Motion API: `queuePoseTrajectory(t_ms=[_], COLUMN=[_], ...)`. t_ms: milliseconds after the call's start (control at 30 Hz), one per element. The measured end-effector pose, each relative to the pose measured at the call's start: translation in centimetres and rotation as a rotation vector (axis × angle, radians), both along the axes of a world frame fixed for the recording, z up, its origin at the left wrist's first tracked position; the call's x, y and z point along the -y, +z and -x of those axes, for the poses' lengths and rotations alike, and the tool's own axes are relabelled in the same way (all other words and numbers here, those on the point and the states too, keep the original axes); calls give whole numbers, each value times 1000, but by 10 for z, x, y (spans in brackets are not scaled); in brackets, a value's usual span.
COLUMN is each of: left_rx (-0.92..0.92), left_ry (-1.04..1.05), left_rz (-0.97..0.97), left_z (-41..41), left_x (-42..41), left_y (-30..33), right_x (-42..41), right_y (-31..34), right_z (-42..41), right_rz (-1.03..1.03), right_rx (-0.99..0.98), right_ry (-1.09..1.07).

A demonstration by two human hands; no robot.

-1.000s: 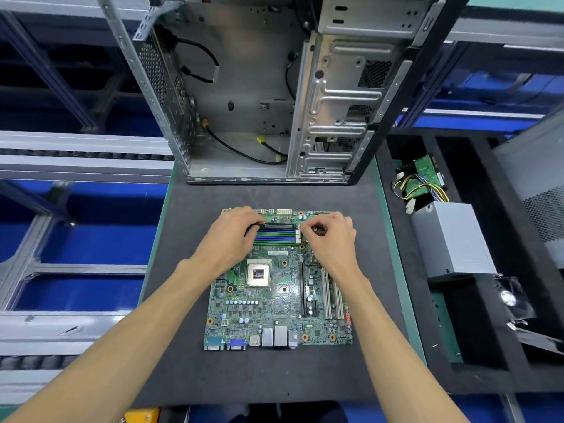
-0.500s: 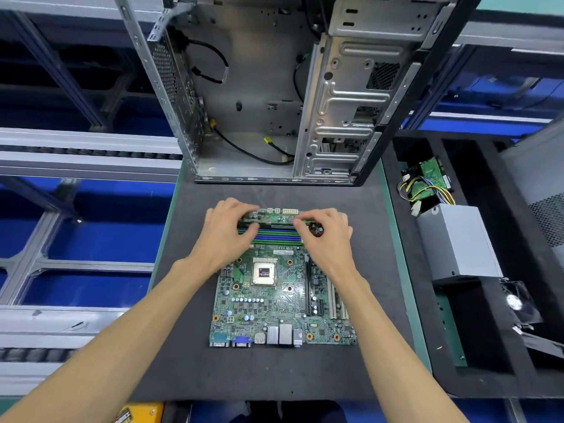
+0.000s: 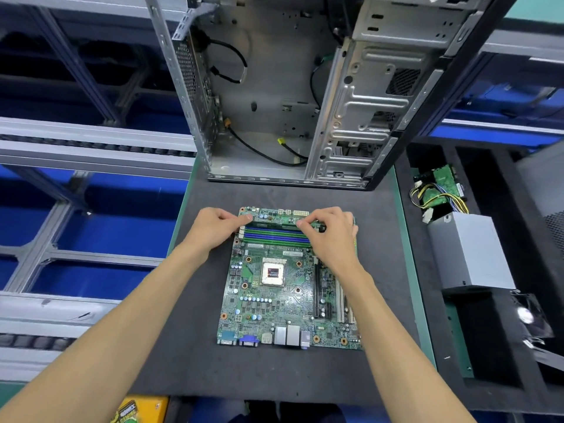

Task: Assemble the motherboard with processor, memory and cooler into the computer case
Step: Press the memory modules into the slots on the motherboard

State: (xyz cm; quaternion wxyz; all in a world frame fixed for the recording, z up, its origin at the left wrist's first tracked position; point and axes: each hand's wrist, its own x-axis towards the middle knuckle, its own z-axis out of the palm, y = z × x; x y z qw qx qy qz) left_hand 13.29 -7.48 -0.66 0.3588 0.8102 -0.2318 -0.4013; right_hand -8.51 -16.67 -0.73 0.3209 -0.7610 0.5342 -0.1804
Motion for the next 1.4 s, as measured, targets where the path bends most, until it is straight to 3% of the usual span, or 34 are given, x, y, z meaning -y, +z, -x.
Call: queuePoseTrajectory(t_ms=[167, 333, 467, 767, 1000, 1200, 1400], left_rx=[-18, -83, -92, -68, -83, -27, 98], left_ry=[-49, -29, -16, -45, 60, 166, 84], left_rz=[-62, -95, -101, -103, -22, 73, 77], left_z=[-6, -13, -13, -10, 0, 15, 26], left_x=[2, 3, 3, 5, 6, -1, -2], left_y=[2, -1, -3, -2, -2, -1, 5], right_x=[2, -6, -10, -9, -9, -11, -10], right_y=[6, 15, 15, 6, 3, 1, 6], right_z=[-4, -35, -61, -66, -67, -67, -61], right_rz=[70, 180, 195, 121, 132, 156, 116], right_rx=[-89, 11, -67, -94, -98, -92, -108], right_ry=[100, 232, 344, 344, 344, 337, 401])
